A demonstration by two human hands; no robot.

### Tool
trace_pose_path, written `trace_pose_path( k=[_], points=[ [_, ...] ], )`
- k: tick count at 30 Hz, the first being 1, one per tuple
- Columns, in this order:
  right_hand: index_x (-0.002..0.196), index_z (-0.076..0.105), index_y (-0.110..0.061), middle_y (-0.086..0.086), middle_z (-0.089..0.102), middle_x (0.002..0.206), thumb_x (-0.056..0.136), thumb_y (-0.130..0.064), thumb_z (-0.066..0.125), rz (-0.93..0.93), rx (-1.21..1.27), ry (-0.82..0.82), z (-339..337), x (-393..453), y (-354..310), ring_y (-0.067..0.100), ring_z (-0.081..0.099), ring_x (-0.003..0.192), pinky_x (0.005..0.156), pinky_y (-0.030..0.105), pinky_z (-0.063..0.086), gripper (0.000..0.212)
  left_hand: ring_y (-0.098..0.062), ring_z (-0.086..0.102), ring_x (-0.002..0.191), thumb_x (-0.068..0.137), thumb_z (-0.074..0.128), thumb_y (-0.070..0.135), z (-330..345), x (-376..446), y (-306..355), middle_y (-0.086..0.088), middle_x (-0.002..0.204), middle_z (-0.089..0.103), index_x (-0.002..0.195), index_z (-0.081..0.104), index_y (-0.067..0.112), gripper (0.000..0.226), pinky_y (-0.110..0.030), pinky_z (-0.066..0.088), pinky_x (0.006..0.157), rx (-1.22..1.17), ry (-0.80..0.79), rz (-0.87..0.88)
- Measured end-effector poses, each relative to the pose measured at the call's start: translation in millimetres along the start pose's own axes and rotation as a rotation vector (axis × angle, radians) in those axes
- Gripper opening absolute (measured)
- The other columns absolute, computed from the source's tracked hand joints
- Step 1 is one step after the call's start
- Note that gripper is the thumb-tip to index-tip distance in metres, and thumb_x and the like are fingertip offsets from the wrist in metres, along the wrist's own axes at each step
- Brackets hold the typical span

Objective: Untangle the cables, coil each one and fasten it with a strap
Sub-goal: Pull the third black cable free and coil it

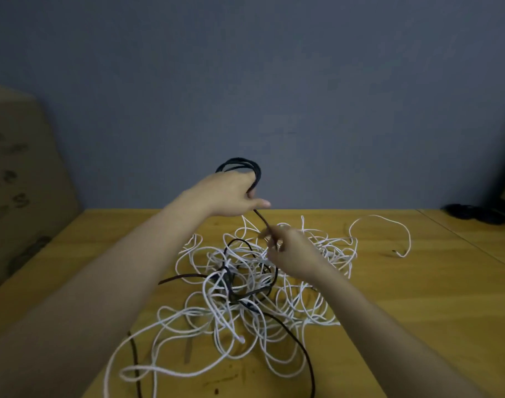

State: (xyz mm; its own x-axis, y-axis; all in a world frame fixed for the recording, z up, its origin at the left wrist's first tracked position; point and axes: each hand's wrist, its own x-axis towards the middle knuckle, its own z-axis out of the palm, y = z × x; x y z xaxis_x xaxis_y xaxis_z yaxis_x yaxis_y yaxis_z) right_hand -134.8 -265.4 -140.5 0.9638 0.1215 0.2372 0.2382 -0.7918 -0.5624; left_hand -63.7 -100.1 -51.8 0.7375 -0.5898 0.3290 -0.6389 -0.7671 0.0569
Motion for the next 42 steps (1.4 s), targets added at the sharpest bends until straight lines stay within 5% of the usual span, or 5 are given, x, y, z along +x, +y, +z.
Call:
trace_pose_path(
  k=[6, 11, 25, 33, 42],
  points=[
    [0.085, 0.07, -0.012, -0.001, 0.061, 0.053, 0.091, -0.051, 0.055, 0.4, 0.403, -0.455, -2.0, -14.2, -10.1, 0.01, 0.051, 0.042, 0.044, 0.021, 0.039, 0.043, -0.006, 0.049, 0.073, 0.065, 0.073, 0.067, -38.6, -38.4, -24.7, 0.011, 0.084, 0.051, 0.097, 0.047, 0.023, 0.06, -0.028, 0.034, 0.054, -0.088, 0.021, -0.116],
    [0.106, 0.058, -0.007, 0.012, 0.07, 0.104, 0.1, -0.042, 0.039, 0.513, 0.59, -0.764, 0.8, -17.1, -24.7, 0.023, 0.069, 0.096, 0.077, 0.031, 0.056, 0.04, -0.009, 0.048, 0.061, 0.078, 0.064, 0.062, -29.8, -63.2, -28.9, 0.007, 0.07, 0.05, 0.074, 0.049, 0.019, 0.046, -0.025, 0.033, 0.051, -0.108, -0.156, -0.117],
    [0.111, 0.062, -0.018, -0.012, 0.065, 0.091, 0.099, -0.032, 0.05, 0.067, 0.073, -0.295, 89.2, 31.7, 4.4, 0.004, 0.058, 0.074, 0.057, 0.01, 0.038, 0.022, -0.02, 0.056, 0.092, 0.063, 0.066, 0.076, 82.7, -124.7, -31.9, 0.005, 0.098, 0.049, 0.117, 0.033, 0.015, 0.087, -0.031, 0.041, 0.062, -0.291, -0.399, -0.451],
    [0.071, 0.069, -0.018, 0.001, 0.066, 0.066, 0.092, -0.039, 0.057, 0.106, 0.139, 0.28, 41.3, 116.7, 17.2, 0.02, 0.062, 0.065, 0.06, 0.032, 0.044, 0.032, -0.017, 0.045, 0.049, 0.1, 0.04, 0.043, 85.8, -57.7, -93.2, -0.003, 0.063, 0.046, 0.098, 0.041, 0.009, 0.034, -0.029, 0.028, 0.043, -0.33, -0.039, -0.493],
    [0.086, 0.071, -0.008, 0.002, 0.057, 0.049, 0.095, -0.038, 0.053, 0.424, 0.716, -0.027, 39.6, 84.5, 1.5, 0.012, 0.042, 0.037, 0.038, 0.018, 0.03, 0.036, -0.017, 0.039, 0.055, 0.1, 0.038, 0.044, 21.0, -16.4, -73.2, -0.002, 0.065, 0.038, 0.07, 0.03, 0.018, 0.04, -0.032, 0.026, 0.05, -0.458, 0.229, -0.382]
  ],
)
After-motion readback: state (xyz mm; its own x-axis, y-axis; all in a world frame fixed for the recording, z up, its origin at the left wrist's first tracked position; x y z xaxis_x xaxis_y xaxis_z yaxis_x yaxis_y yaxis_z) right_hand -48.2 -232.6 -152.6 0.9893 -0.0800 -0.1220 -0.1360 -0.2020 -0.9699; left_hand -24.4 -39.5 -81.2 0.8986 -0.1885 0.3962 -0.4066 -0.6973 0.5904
